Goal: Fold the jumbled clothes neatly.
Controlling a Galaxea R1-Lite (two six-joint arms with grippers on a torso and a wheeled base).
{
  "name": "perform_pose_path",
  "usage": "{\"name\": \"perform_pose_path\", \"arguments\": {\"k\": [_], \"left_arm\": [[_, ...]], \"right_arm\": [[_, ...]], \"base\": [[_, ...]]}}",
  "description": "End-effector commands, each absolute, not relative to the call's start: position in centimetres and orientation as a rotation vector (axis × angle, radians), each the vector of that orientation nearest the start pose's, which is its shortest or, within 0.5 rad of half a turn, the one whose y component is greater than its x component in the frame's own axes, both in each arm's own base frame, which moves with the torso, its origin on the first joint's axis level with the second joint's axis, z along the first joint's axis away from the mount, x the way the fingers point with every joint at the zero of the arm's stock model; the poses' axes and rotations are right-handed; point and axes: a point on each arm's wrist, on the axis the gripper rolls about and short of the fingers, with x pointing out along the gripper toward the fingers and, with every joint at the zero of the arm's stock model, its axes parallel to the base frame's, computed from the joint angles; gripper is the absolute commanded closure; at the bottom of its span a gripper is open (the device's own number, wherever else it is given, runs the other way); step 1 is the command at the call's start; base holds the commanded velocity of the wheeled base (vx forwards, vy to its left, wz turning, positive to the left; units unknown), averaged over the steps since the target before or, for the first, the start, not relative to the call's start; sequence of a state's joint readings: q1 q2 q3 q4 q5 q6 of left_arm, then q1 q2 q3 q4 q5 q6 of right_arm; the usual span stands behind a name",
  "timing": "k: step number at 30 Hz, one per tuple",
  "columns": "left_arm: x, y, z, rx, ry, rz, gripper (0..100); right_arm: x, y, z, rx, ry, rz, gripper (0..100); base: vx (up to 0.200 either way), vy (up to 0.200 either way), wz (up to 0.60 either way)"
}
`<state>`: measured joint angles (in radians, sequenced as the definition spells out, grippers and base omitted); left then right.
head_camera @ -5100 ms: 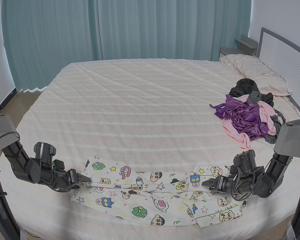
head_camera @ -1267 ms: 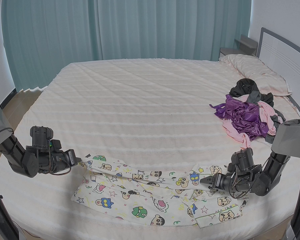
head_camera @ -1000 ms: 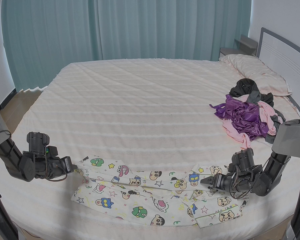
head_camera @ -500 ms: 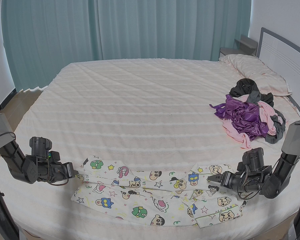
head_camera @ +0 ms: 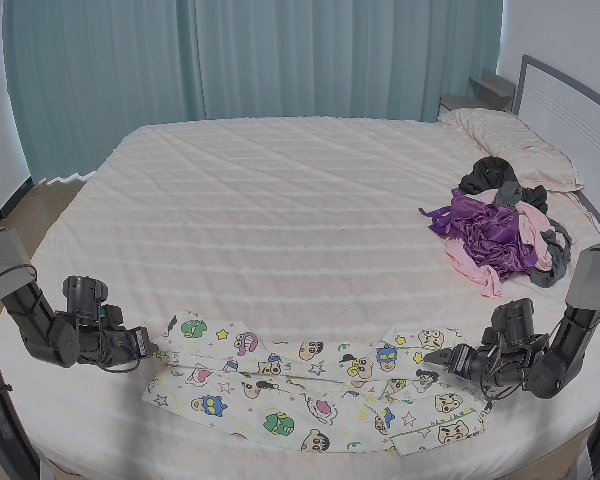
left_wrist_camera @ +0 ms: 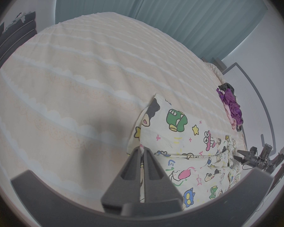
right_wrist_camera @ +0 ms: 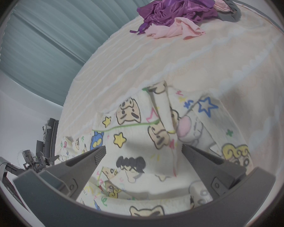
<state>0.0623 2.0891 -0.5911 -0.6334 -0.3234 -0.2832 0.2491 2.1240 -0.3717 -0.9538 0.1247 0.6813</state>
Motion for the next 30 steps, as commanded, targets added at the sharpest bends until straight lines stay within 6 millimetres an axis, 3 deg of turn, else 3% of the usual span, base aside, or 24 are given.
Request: {"name": "perform_pose_path", "arguments": {"k": [1,9,10,21,30], "left_arm": [[30.1,1.2,1.4,-0.432,0.888,-0.121,100],[30.2,1.2,1.5,-0.431,0.884,-0.122,100],[30.2,1.2,1.5,-0.431,0.882,-0.123,100],[30.4,1.1,1.6,-0.43,0.878,-0.125,100],[30.6,1.2,1.7,-0.426,0.867,-0.114,100]], "right_arm": [[26.6,6.9,-1.9,0.583,0.897,0.056,0],[27.2,7.2,-2.3,0.588,0.84,0.084,0],[27.2,7.2,-2.3,0.588,0.84,0.084,100],[27.0,6.3,-1.3,0.604,0.81,0.069,100],[24.9,5.4,0.3,0.608,0.818,0.059,100]], "base": [[0.0,0.0,0.0],[0.0,0.0,0.0],[0.0,0.0,0.0],[0.0,0.0,0.0],[0.0,0.0,0.0]]}}
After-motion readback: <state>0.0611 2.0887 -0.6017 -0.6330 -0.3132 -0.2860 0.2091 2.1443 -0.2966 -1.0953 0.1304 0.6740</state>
